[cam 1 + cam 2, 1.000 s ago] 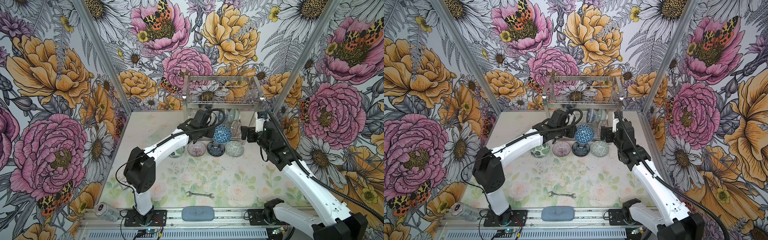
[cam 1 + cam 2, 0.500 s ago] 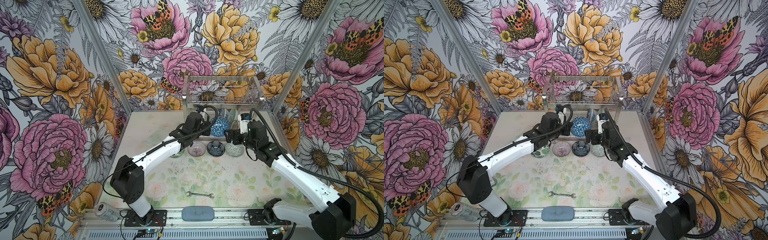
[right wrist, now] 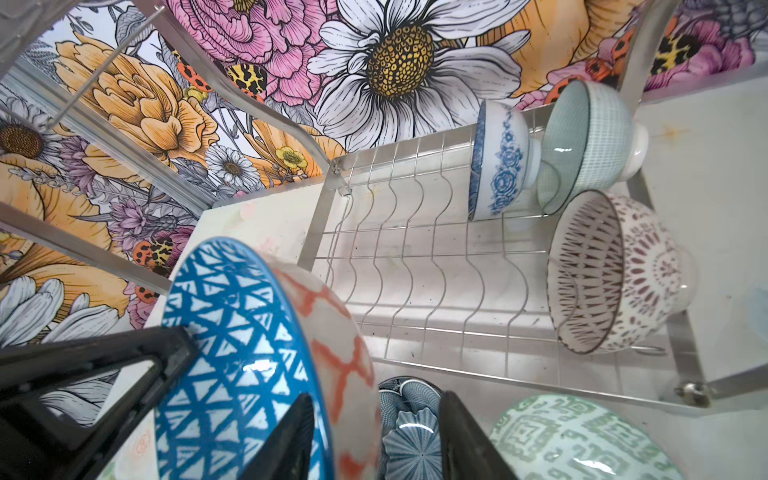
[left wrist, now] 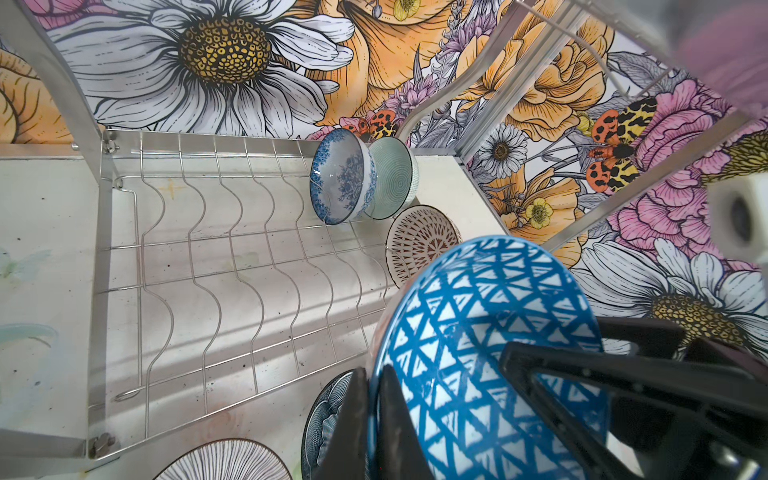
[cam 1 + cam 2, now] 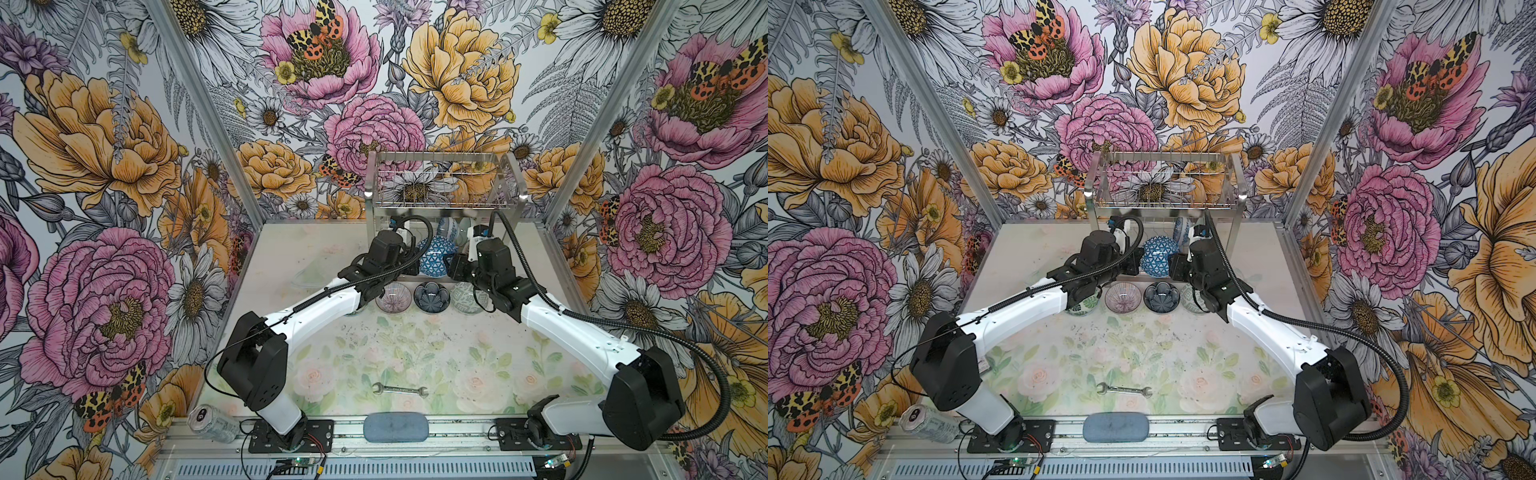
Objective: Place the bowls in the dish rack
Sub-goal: 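Close the right gripper on the bowl rim while the left gripper releases and withdraws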
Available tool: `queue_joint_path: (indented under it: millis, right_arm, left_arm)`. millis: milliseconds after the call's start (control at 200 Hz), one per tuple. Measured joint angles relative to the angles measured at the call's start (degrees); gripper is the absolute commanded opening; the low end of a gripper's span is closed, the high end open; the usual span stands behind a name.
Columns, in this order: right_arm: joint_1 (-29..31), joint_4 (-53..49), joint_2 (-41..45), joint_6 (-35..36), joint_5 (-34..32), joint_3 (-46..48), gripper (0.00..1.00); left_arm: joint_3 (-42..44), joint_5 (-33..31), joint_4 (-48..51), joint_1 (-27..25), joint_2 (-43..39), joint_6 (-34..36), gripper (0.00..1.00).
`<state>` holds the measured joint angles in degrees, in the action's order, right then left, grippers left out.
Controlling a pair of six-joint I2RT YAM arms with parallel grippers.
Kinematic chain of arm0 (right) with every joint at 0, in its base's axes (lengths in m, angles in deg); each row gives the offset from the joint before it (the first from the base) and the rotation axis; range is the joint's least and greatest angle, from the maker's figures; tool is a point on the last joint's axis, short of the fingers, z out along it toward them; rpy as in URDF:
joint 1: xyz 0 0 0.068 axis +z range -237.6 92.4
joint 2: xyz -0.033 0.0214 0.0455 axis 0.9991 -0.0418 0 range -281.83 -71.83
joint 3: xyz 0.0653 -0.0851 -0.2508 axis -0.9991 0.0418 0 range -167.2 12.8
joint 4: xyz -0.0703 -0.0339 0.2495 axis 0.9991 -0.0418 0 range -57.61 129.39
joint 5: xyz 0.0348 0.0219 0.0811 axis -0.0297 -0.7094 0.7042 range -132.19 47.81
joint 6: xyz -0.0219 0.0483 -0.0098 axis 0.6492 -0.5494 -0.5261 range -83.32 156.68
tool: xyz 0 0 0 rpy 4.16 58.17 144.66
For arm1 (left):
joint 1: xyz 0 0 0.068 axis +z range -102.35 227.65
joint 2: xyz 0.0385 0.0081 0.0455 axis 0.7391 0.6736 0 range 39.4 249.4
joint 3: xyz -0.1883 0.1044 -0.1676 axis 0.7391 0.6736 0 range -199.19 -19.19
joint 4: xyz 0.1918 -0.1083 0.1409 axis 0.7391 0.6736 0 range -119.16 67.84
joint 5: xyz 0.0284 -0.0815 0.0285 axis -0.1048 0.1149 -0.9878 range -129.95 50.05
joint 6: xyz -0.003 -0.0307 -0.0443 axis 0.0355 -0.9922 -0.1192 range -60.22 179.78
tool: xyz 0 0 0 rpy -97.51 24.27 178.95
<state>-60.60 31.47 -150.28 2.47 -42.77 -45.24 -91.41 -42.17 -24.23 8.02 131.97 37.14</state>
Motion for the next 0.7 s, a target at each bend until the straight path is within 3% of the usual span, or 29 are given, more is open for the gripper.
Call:
queue_joint_path:
  millis: [80, 210, 315, 365, 470, 535, 701]
  right_arm:
    - [0.55, 1.53, -1.16, -1.07, 0.31, -0.02, 0.33]
    - [0.39, 2.67, -2.64, -2.47, -2.1, -0.11, 0.0]
    - [0.63, 1.31, -2.84, -1.99, -2.21, 0.02, 0.0]
    - [1.05, 1.31, -2.58, -1.79, -2.45, 0.0, 0.0]
    - [1.55, 0.46, -1.31, -1.27, -3.26, 0.02, 0.0]
    - [1.68, -0.55, -0.07, -0.46, -4.59, 0.04, 0.0]
    - [1.81, -2.27, 2.19, 2.45, -11.13, 0.04, 0.0]
  left_arm:
    - [0.42, 0.0, -0.7, -0.28, 0.0, 0.0, 0.0]
    - [1.2, -0.07, -0.55, -0.66, -0.66, 0.44, 0.0]
    - [1.33, -1.62, 0.15, -1.22, -1.81, 1.92, 0.0]
    - [1.42, -1.64, 0.79, -1.22, -2.25, 2.25, 0.19]
    - [1.31, -1.75, 3.04, -1.11, -4.57, 2.21, 0.75]
    - [0.24, -1.73, 6.73, -0.81, -7.06, 3.15, 0.97]
    - [-4.81, -1.77, 17.27, 3.32, -14.47, 7.82, 0.99]
